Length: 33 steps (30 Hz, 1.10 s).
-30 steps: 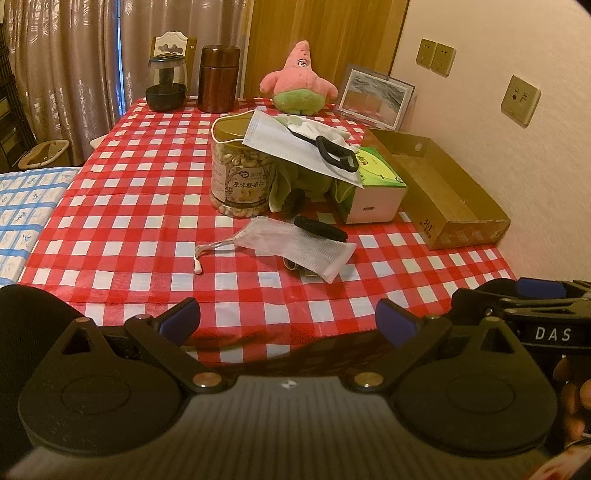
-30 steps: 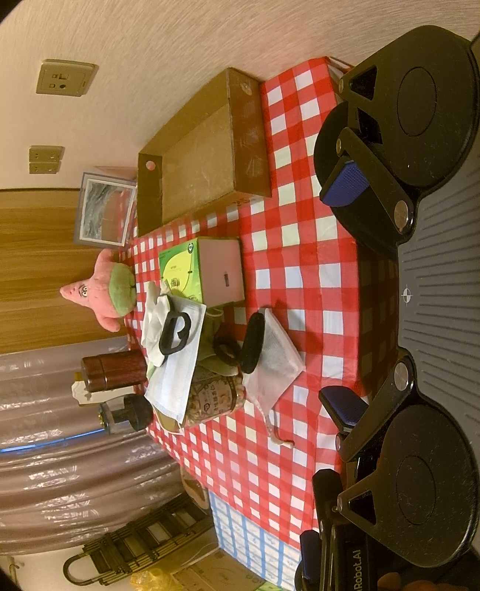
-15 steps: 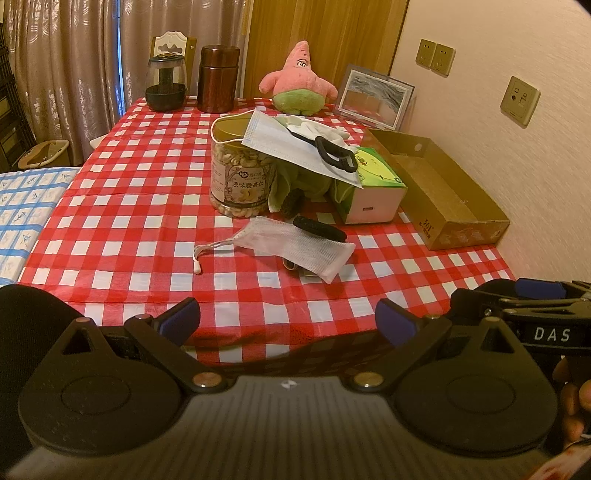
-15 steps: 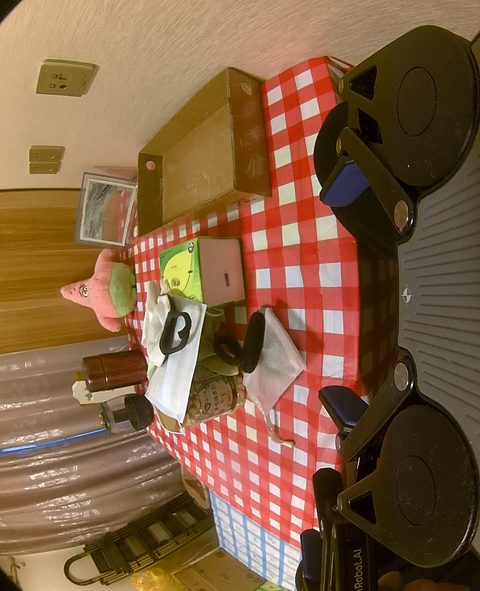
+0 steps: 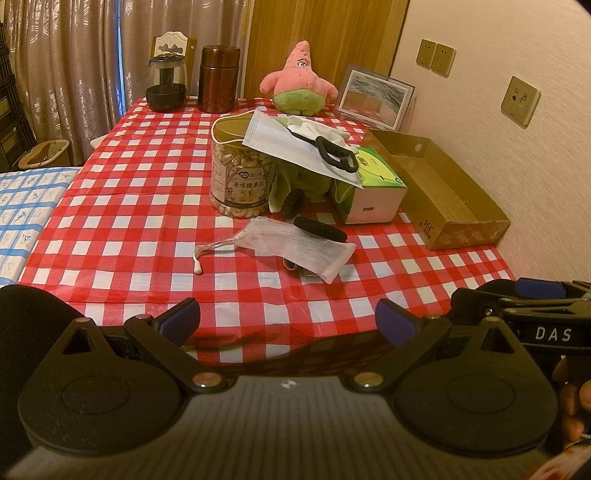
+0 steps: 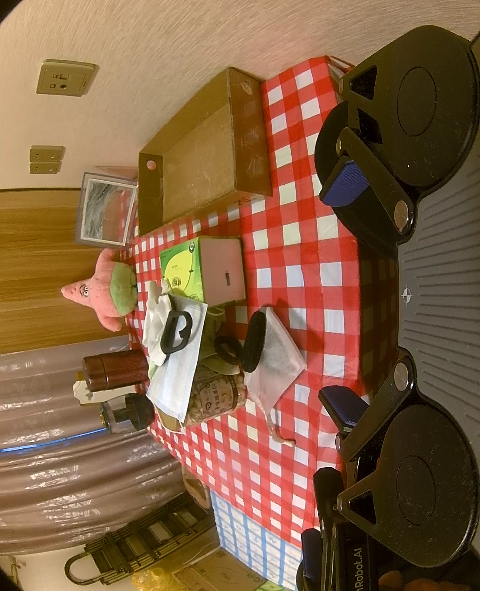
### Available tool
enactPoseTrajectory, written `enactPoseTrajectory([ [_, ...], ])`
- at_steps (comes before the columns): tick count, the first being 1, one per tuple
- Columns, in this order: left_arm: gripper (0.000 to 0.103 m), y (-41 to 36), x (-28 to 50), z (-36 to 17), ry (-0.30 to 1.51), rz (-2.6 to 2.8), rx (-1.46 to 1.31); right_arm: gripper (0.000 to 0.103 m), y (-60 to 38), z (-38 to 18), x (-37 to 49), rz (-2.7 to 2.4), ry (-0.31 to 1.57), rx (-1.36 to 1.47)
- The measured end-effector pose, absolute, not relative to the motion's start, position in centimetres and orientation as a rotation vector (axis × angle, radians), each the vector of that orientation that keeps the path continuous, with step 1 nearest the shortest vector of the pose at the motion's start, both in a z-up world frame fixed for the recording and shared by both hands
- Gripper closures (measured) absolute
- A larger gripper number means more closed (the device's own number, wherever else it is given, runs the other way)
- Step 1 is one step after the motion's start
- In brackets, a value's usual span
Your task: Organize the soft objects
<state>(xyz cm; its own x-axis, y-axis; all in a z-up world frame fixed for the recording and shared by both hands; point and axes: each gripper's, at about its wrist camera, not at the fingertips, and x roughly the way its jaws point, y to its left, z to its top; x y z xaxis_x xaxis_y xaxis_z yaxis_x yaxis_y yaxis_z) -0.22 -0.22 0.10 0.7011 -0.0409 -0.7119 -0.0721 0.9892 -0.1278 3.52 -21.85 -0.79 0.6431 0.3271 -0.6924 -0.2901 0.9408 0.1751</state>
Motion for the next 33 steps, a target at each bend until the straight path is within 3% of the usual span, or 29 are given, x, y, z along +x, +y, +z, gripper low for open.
enactPoseTrajectory([
  [33,0.003,2.9,3.0,-0.4,0.822,0.021,-0.206,0.001,-18.7,-1.6,7.4,0.445,0.799,0.015],
])
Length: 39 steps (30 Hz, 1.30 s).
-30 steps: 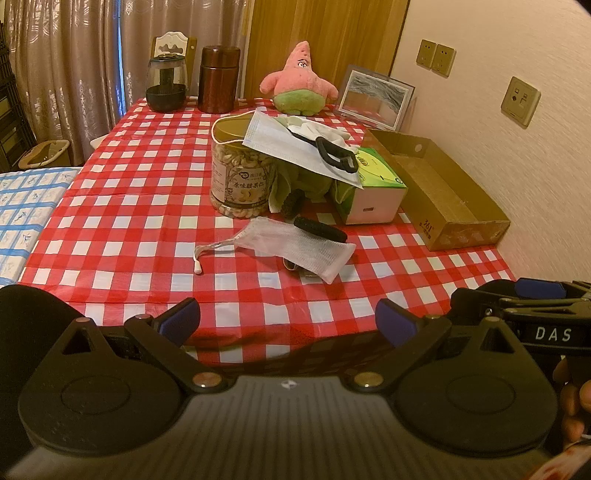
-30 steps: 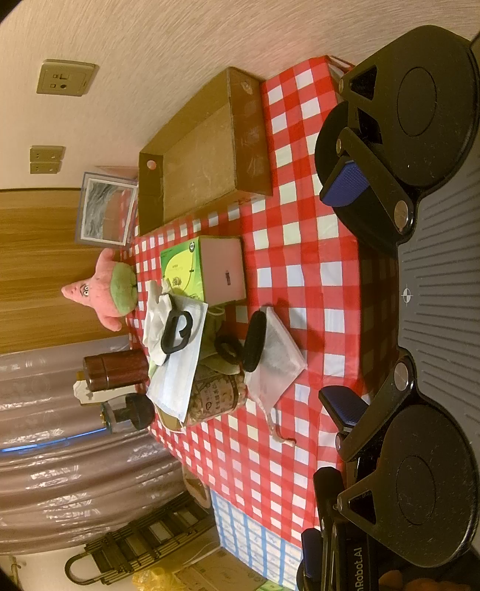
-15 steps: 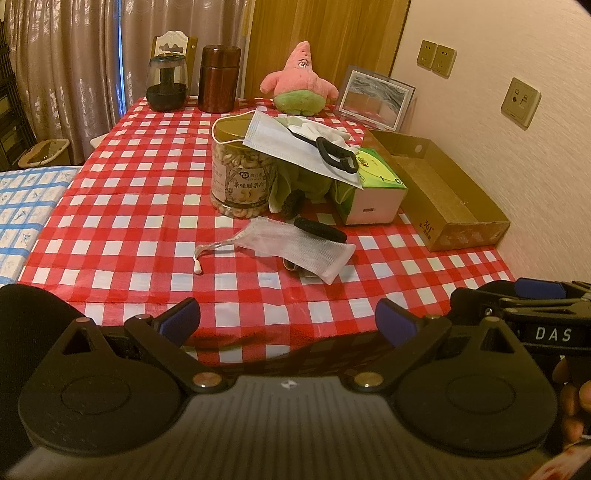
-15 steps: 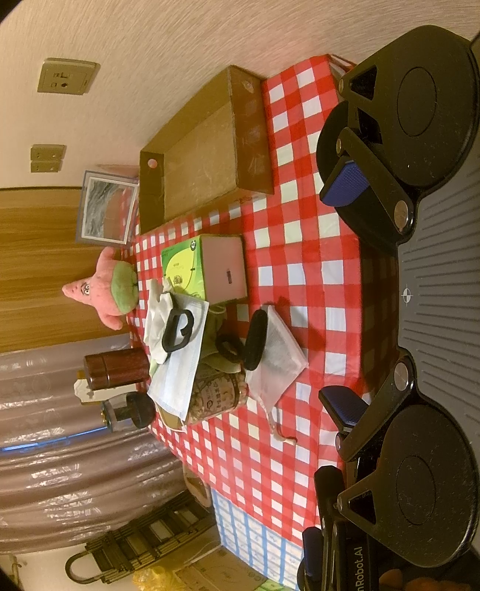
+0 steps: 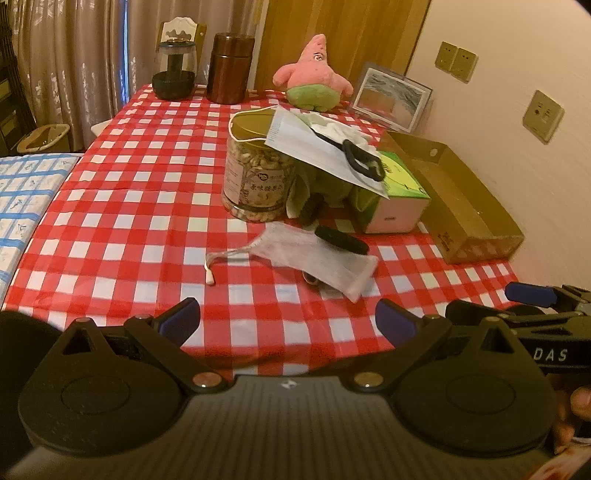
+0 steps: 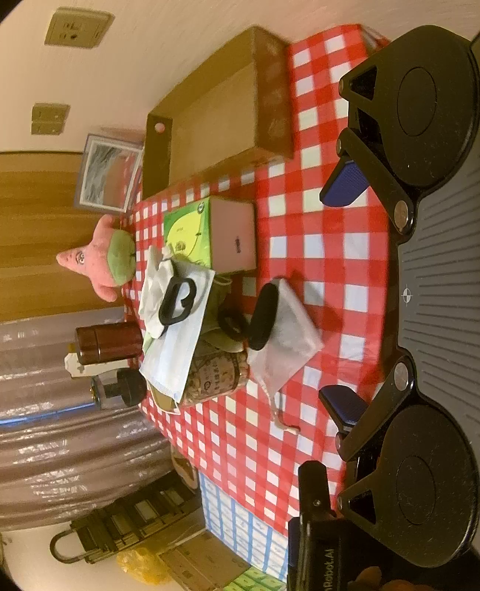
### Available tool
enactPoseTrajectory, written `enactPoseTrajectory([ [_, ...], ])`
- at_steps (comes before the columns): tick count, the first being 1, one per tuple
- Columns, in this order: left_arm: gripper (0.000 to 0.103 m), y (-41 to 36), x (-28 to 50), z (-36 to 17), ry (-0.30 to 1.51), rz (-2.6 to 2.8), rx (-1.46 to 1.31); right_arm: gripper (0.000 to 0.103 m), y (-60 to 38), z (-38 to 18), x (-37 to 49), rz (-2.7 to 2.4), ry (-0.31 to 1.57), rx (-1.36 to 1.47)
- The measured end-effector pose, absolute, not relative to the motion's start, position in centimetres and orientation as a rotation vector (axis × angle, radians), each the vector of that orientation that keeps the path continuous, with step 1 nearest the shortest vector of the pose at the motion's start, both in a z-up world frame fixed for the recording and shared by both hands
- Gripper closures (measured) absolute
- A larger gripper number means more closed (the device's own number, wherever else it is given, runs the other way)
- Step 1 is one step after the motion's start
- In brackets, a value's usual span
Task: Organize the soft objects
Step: 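Move the left tool toward the white mesh bag while the right tool approaches the black oval sponge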
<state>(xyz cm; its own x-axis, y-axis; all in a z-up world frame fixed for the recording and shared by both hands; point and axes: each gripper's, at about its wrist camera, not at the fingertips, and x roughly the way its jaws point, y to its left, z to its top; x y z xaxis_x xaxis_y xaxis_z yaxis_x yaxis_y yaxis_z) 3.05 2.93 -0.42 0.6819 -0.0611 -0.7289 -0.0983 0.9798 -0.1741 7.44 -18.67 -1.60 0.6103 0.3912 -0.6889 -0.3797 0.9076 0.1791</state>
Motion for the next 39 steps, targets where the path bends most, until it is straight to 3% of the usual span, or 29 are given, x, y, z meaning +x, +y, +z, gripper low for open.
enactPoseTrajectory([
  [33,0.003,8.7,14.9,-8.5,0.916,0.115,-0.279,0.001,-13.3,-10.1,20.2,0.496,0.889,0.134],
  [39,0.003,9.3,15.3,-9.5,0.921,0.138,-0.301,0.009,-12.5,-11.2,21.6,0.502,0.911,0.161],
])
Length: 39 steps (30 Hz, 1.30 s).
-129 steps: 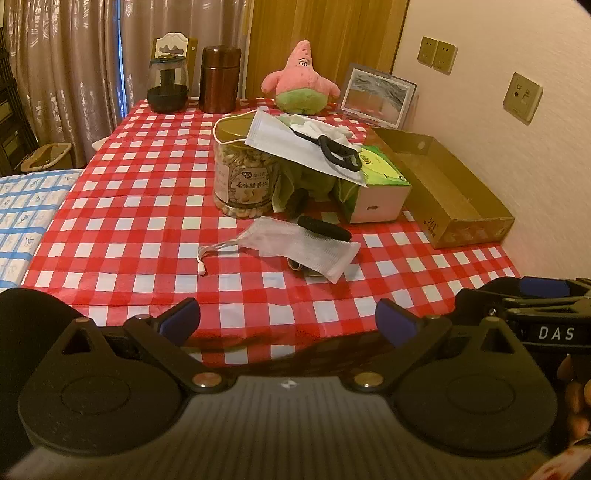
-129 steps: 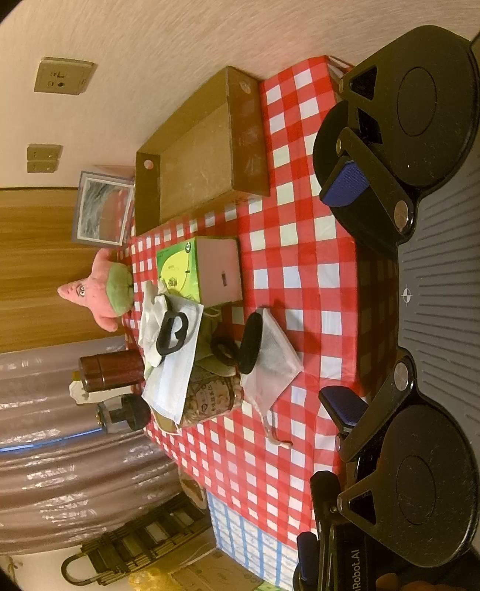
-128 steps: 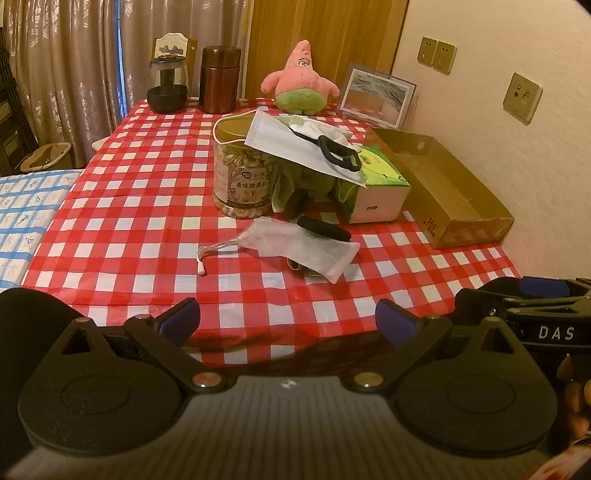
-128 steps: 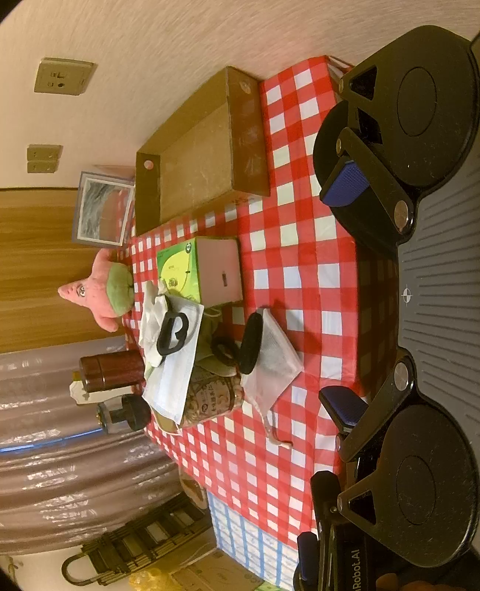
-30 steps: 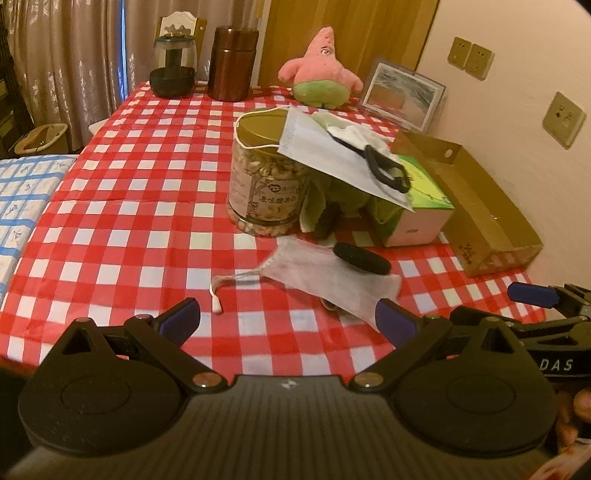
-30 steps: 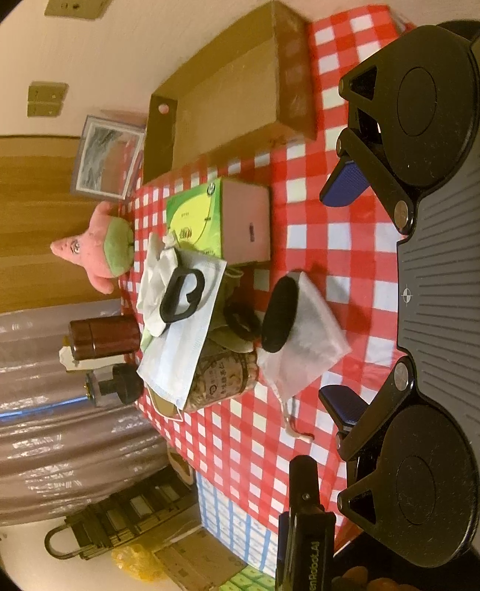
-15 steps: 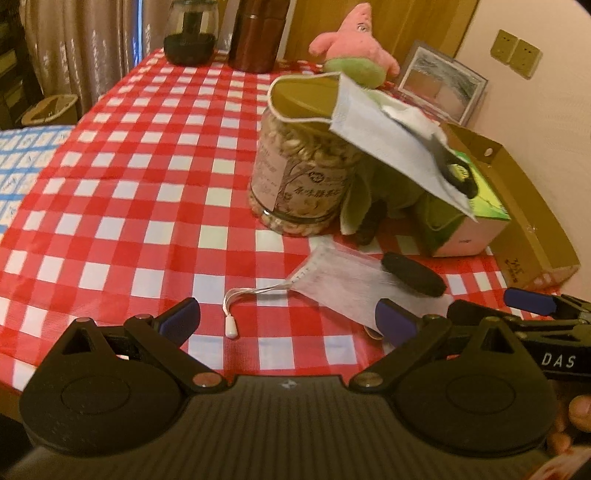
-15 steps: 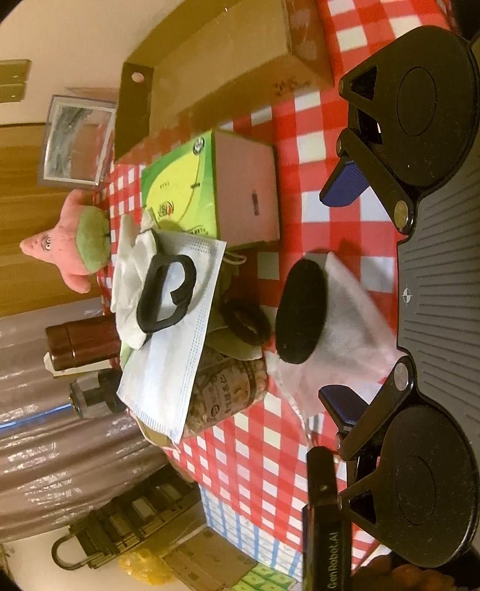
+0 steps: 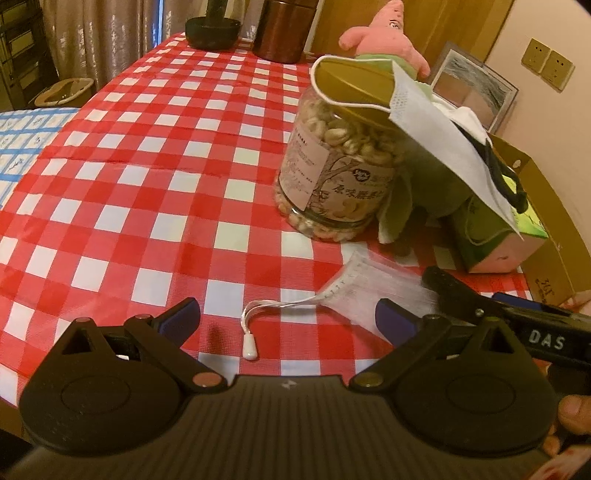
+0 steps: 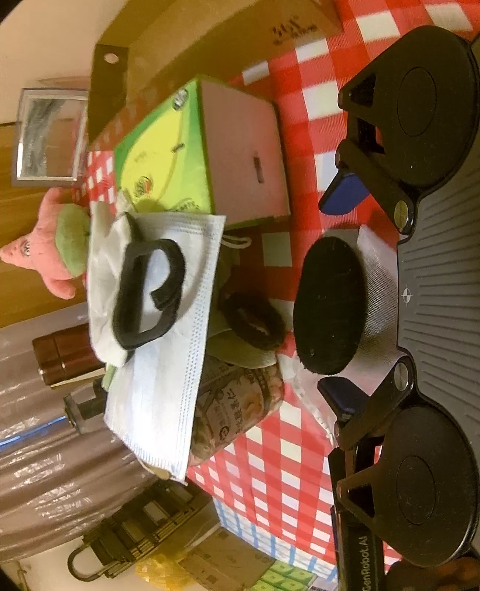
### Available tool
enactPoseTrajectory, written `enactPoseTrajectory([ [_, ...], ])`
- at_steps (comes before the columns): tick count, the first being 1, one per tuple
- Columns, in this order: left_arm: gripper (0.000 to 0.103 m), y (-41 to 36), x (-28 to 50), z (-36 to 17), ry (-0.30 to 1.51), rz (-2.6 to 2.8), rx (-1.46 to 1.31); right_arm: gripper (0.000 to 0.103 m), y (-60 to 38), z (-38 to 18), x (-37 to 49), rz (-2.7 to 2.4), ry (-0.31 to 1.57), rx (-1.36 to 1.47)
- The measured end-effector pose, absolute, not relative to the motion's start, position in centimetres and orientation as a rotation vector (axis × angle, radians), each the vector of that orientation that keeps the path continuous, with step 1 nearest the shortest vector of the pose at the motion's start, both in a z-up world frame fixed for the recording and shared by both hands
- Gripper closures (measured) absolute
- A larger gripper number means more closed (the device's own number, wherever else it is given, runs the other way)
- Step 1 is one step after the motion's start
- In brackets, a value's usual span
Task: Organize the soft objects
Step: 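Move the left tool toward the white mesh bag while the right tool approaches the black oval sponge, then close the right gripper on the black oval sponge, then close the left gripper on the white mesh drawstring bag and lift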
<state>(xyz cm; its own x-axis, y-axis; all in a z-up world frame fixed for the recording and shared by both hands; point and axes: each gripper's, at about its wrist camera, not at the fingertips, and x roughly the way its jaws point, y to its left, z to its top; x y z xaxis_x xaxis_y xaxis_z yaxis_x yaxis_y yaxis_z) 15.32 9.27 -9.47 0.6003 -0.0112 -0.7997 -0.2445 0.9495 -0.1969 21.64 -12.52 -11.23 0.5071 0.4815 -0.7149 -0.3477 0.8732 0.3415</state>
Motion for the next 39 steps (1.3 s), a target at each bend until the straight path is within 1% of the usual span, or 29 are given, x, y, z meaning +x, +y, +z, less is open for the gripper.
enactPoseTrajectory([
  [9,0.003,9.3,15.7,-10.2,0.921,0.133,-0.323,0.013,-12.4,-12.5,22.7,0.503,0.951,0.252],
  [16,0.003,9.0,15.8,-10.4,0.923,0.129,-0.326,0.021,-12.3,-12.3,22.7,0.496,0.937,0.254],
  [31,0.003,7.7,15.4,-9.5,0.904,0.067,-0.310,0.023,-14.6,-10.2,21.0,0.434,0.838,0.174],
  [35,0.005,6.9,15.5,-9.3,0.907,0.013,-0.282,0.023,-16.0,-9.5,20.4,0.387,0.812,0.166],
  [39,0.008,6.2,15.5,-9.6,0.933,-0.038,-0.343,0.023,-17.6,-9.4,20.0,0.340,0.803,0.180],
])
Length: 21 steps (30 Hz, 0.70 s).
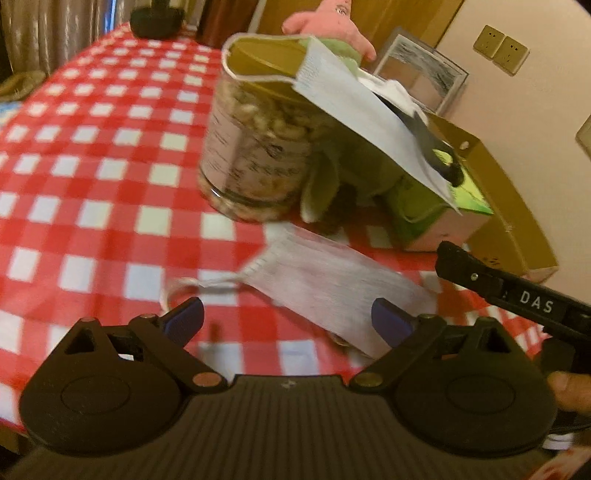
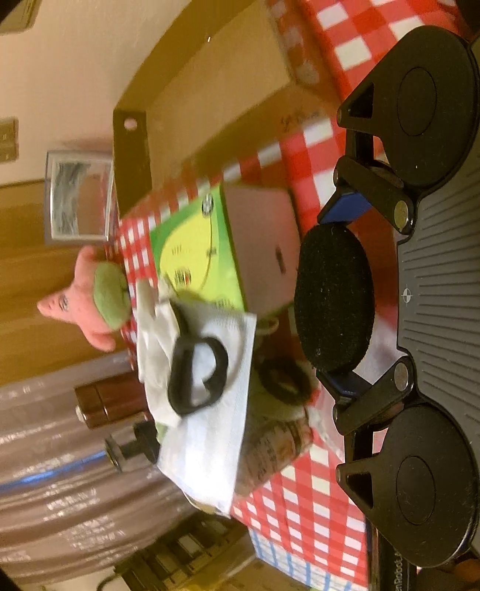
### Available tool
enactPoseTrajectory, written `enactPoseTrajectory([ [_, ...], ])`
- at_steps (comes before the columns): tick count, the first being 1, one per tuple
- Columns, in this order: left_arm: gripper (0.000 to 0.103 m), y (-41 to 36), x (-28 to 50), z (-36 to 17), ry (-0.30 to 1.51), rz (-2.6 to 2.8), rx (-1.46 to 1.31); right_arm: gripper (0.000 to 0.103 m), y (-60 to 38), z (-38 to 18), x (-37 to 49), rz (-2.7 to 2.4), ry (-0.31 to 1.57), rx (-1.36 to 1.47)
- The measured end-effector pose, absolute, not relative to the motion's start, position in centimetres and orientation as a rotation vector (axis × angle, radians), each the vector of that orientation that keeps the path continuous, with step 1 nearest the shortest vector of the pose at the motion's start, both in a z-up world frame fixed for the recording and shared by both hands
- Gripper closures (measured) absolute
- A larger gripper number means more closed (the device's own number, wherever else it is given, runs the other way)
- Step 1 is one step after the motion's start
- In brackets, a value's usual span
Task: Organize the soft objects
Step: 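Close the left gripper on the white mesh drawstring bag and lift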
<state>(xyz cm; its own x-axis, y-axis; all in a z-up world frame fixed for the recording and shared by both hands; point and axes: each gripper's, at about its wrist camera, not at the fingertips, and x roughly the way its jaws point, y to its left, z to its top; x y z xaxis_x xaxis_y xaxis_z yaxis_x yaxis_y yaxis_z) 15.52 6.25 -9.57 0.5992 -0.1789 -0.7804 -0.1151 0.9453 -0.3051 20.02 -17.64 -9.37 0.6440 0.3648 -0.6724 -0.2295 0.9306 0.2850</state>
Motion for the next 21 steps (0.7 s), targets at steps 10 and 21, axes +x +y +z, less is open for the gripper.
enactPoseTrajectory([
  [10,0.029,5.1,16.6,-11.0,0.953,-0.070,-0.507,0.023,-18.7,-9.4,19.9,0.320,0.805,0.201],
  [21,0.089,4.7,17.8,-10.9,0.881,-0.062,-0.499,0.023,-18.6,-9.6,19.8,0.326,0.808,0.209],
])
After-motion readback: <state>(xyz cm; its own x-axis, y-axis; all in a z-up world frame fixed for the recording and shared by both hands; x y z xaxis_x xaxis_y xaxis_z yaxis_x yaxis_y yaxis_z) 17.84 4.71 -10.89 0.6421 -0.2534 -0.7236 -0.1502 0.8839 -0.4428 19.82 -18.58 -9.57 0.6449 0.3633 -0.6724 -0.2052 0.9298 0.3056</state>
